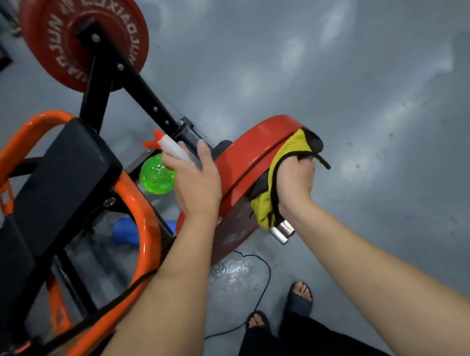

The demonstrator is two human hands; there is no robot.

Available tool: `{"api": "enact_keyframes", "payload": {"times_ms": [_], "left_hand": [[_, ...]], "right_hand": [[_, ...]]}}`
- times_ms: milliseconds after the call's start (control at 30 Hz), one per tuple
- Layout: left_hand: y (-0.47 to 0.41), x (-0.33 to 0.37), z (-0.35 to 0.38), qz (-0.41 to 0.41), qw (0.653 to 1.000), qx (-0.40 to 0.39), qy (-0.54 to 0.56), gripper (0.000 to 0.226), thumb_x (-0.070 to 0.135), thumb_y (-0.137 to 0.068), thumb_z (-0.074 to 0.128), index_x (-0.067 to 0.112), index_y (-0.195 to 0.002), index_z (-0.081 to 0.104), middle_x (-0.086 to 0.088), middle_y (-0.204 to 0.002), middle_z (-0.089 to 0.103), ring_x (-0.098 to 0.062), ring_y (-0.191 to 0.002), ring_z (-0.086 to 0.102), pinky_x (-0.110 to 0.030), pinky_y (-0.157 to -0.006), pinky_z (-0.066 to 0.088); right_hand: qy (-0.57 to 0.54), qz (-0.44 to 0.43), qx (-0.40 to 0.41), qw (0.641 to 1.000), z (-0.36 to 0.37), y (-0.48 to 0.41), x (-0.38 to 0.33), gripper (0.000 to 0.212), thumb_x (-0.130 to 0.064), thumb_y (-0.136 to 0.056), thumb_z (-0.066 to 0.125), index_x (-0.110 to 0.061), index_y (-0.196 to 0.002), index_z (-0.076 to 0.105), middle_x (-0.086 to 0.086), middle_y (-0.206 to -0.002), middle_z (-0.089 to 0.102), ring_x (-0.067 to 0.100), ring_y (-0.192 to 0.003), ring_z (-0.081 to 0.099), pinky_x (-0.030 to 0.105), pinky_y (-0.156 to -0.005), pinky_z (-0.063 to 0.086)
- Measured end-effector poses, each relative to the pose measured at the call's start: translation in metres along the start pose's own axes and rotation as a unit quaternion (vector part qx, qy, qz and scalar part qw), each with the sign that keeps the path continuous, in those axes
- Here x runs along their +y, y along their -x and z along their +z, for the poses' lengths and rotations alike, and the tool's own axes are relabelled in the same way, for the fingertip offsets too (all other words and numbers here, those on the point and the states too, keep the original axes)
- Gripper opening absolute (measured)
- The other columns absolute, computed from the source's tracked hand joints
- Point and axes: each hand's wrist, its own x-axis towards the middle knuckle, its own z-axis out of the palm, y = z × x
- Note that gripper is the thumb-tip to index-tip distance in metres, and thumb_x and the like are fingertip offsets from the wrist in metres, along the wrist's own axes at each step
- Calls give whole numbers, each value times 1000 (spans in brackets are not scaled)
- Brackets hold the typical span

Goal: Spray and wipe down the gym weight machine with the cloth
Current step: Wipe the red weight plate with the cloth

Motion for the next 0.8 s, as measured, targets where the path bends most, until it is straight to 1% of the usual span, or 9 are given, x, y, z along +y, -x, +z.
{"api": "enact_keyframes", "payload": {"times_ms": [67,100,200,300,400,467,533,700,800], "left_hand": [[7,11,15,25,999,-24,-29,77,56,-96,48,6,-147,22,-19,-133,65,-34,-123,62,-47,-94,54],[10,10,21,42,997,-32,-59,74,58,-96,46,8,-145,24,-16,-131,67,-36,-119,65,-47,-90,55],[14,0,28,81,984,-26,-154,66,62,-95,40,12,-138,29,-8,-123,72,-41,-103,69,-48,-80,55],[13,-3,29,84,982,-16,-168,68,59,-96,44,9,-139,29,-15,-119,72,-44,-100,69,-51,-80,55],[13,3,30,68,984,-16,-164,66,50,-99,53,7,-143,31,-6,-127,70,-38,-106,69,-46,-84,54],[14,3,30,70,983,-20,-171,61,49,-98,53,10,-141,32,11,-136,66,-34,-111,68,-43,-85,53],[11,3,33,74,978,-29,-191,59,50,-97,52,12,-138,33,14,-134,66,-34,-108,69,-44,-84,52],[14,3,29,64,979,-39,-191,56,46,-97,56,13,-137,35,21,-138,62,-25,-113,68,-32,-83,45],[15,-2,24,50,981,-49,-179,54,47,-98,57,16,-137,35,25,-138,61,-15,-116,63,-25,-82,35]], "right_hand": [[56,-75,7,996,-3,7,11,86,-79,-86,30,-18,-144,49,10,-143,56,29,-129,55,46,-112,44],[73,-91,-14,993,-6,8,21,79,-70,-93,32,-14,-146,45,13,-145,54,29,-131,53,47,-114,42],[125,11,-105,987,-17,11,36,49,-27,-103,40,6,-139,47,23,-134,58,35,-120,59,48,-108,46],[-4,147,-71,987,-20,-7,34,54,-46,-96,45,-12,-137,52,9,-123,64,30,-109,62,45,-104,49],[-7,88,-3,996,-12,-34,15,47,-40,-102,42,-7,-131,58,12,-122,67,28,-103,65,44,-99,53],[11,62,32,997,-9,-55,12,62,-55,-93,37,-10,-125,64,10,-119,70,32,-103,68,50,-99,55],[9,88,46,995,-11,-76,22,70,-62,-89,33,-11,-126,65,6,-117,72,31,-102,68,47,-97,56],[-43,180,-32,982,-12,-100,46,58,-61,-100,33,-20,-119,70,2,-106,78,30,-95,74,39,-72,61],[-27,213,-67,974,-18,-104,52,60,-59,-103,33,-17,-131,64,7,-121,73,29,-102,71,42,-77,60]]}}
